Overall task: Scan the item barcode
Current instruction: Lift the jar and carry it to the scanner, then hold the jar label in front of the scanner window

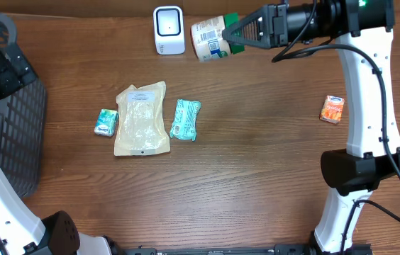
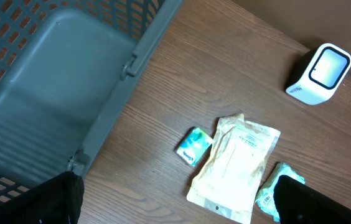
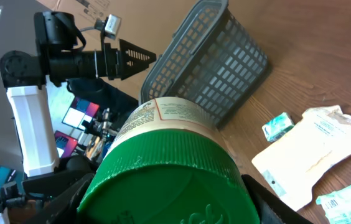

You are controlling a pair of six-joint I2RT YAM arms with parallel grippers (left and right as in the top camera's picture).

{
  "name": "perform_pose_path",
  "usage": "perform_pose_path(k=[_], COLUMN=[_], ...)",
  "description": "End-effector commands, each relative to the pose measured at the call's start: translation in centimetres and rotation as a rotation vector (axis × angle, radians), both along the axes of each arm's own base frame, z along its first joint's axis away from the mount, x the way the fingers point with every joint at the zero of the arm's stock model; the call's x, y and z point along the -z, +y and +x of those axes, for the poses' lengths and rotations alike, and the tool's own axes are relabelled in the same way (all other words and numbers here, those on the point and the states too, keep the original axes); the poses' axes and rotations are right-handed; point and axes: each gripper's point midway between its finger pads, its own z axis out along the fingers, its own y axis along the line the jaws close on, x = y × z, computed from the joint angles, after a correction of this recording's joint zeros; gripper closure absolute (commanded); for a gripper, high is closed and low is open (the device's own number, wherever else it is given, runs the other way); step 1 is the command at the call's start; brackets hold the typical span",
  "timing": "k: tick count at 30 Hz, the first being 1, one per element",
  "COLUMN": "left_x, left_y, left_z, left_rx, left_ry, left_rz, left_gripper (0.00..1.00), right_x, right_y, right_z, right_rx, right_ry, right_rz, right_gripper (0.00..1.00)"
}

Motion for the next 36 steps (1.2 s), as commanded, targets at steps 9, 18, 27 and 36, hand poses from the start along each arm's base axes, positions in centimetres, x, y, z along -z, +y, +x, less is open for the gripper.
perform_pose_path(k=[9, 18, 27, 36], left_x=[-0.1, -0.1, -0.1, -0.1], left_y=[-0.1, -0.1, -0.1, -0.1], left_z=[0.1, 0.1, 0.1, 0.1], left_rx=[0.021, 0.021, 0.021, 0.021], left_ry=[-0.002, -0.002, -0.002, -0.002], left_rz=[0.008, 0.008, 0.008, 0.008], left_gripper=[0.00, 0.00, 0.00, 0.00], right_x=[-0.1, 3.4, 6.3, 10.7], right_y=[3.4, 6.0, 6.8, 9.7], right_z=[-1.2, 3.6, 14.2, 19.6], right_rx=[0.002, 0.177, 0.504, 0.342], right_ry=[-0.177, -0.402, -0.805, -1.357], right_rz=[-0.136, -0.399, -0.667, -0.755], right_gripper=[0.53, 0.53, 0.53, 0.53])
